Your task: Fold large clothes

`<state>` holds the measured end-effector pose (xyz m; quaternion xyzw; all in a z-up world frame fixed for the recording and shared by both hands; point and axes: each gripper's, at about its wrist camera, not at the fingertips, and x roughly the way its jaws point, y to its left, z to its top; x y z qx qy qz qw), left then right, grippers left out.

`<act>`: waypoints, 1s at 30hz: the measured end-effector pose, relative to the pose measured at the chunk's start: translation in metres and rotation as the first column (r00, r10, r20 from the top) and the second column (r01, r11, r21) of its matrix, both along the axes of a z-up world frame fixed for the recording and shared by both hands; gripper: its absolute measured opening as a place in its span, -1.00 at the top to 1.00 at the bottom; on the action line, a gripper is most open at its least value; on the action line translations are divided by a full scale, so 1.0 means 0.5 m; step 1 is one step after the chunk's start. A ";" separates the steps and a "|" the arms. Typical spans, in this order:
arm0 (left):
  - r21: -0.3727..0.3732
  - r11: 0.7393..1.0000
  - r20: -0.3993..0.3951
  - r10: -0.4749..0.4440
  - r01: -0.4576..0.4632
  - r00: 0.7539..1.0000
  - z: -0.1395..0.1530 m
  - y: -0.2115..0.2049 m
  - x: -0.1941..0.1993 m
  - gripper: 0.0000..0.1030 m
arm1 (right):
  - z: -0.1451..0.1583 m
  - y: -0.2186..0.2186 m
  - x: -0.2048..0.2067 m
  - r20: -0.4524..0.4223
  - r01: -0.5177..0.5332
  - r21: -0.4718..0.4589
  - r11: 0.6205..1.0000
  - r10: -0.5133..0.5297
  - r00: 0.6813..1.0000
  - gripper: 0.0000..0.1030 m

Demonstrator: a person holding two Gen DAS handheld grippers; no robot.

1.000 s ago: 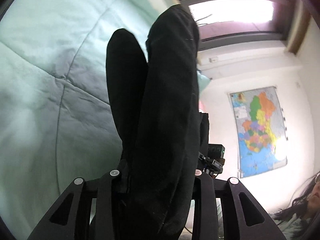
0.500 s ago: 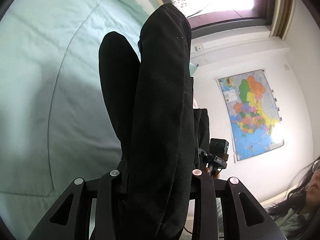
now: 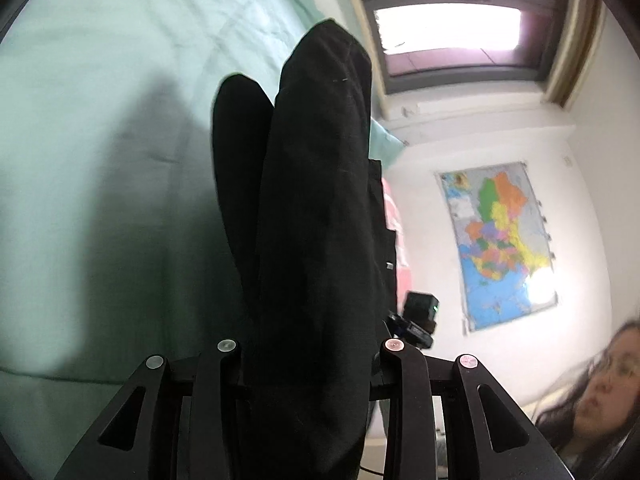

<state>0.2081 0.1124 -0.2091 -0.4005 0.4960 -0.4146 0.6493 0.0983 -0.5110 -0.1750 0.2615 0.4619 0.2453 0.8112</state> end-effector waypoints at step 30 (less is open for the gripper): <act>0.516 0.830 0.381 -0.003 -0.210 0.924 0.207 -0.135 -0.070 0.23 | 0.140 0.128 -0.078 0.177 0.345 -0.485 0.803 -0.296 0.939 -0.36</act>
